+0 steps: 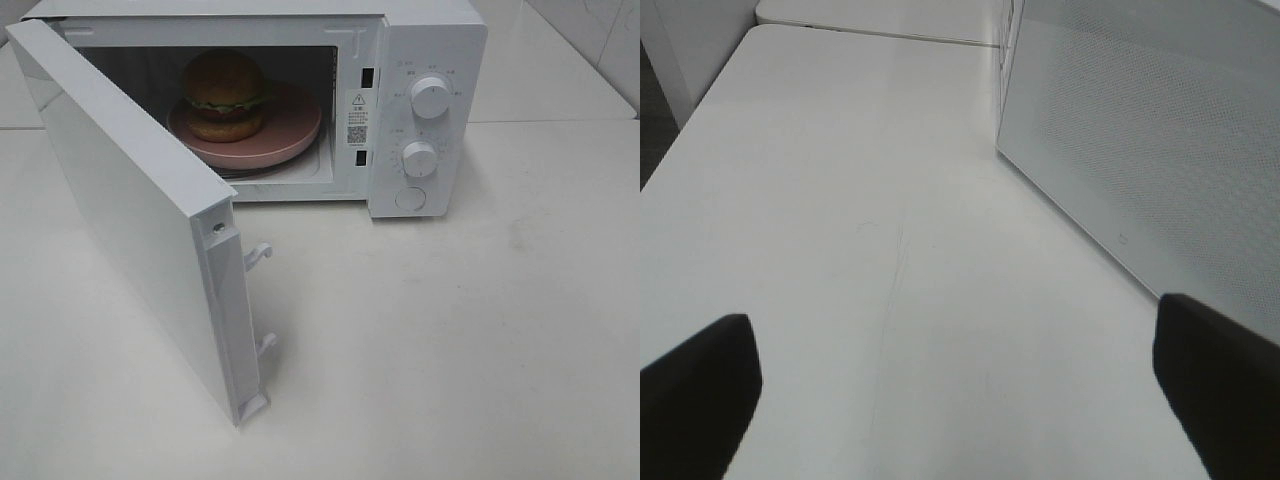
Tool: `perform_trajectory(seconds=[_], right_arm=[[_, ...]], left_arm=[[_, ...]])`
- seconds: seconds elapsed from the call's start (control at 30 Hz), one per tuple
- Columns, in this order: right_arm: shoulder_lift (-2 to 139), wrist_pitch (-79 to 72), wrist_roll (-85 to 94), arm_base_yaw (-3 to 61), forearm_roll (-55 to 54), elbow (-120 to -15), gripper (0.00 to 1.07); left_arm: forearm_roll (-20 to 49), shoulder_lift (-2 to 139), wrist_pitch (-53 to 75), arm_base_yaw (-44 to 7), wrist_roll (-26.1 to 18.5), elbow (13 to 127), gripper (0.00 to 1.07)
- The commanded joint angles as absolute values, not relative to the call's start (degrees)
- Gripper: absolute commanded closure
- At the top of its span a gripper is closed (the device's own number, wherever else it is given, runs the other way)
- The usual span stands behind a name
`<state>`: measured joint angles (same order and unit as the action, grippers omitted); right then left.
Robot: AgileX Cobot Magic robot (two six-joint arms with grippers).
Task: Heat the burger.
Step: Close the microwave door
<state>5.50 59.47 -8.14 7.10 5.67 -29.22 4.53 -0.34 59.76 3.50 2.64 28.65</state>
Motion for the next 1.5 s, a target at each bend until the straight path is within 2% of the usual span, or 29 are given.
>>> perform_trajectory(seconds=[0.03,0.23,1.5], right_arm=[[3.2,59.5,-7.6,5.3,5.6,-29.0,0.31],[-1.8,59.5,-7.7,2.2,5.4,-29.0,0.32],[-1.7,59.5,-7.7,2.2,5.4,-29.0,0.32]], left_arm=[[4.4,-1.4,59.2,3.2,2.6,28.6,0.07],[4.4,-1.4,59.2,3.2,2.6,28.6,0.07],[4.4,-1.4,59.2,3.2,2.6,28.6,0.07]])
